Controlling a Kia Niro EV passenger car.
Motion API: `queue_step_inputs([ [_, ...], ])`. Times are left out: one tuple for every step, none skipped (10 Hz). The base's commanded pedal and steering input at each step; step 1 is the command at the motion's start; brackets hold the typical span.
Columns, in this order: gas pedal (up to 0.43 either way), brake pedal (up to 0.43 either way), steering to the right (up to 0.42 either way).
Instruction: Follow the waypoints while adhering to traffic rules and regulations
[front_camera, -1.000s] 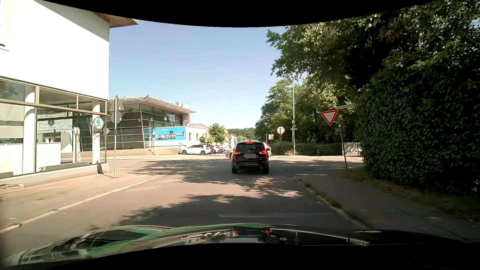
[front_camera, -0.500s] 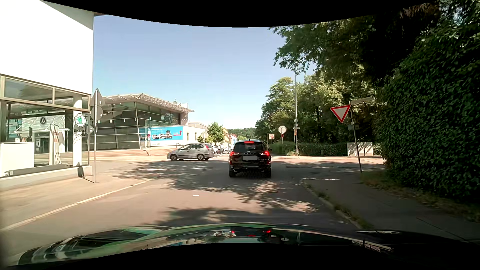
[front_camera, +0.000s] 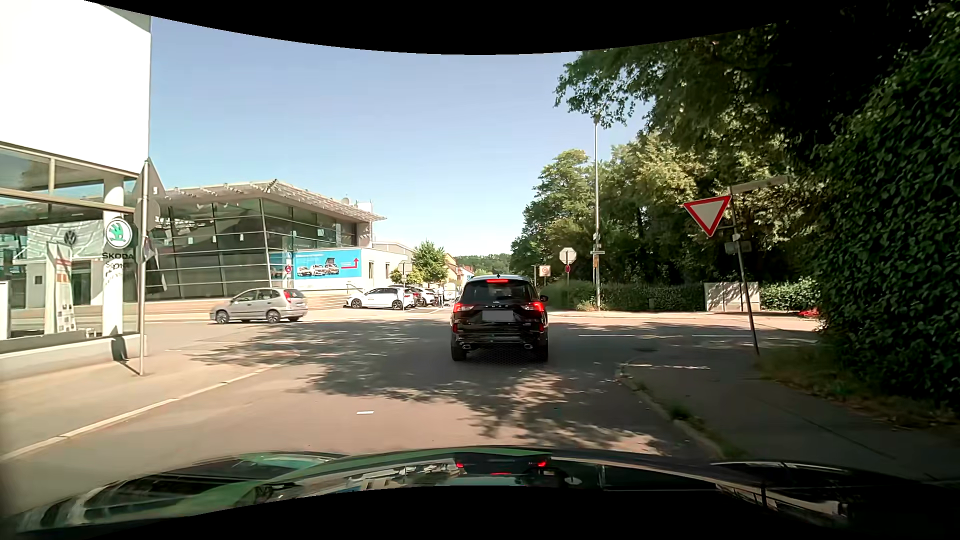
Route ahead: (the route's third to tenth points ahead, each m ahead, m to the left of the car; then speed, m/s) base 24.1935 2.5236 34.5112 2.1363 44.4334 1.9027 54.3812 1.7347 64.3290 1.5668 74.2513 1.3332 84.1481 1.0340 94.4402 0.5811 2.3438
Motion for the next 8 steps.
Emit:
queue_step_inputs([
  [0.0, 0.189, -0.004],
  [0.0, 0.22, -0.004],
  [0.0, 0.226, -0.004],
  [0.0, 0.226, -0.004],
  [0.0, 0.226, -0.004],
  [0.0, 0.226, -0.004],
  [0.0, 0.22, -0.004],
  [0.0, 0.22, -0.004],
])
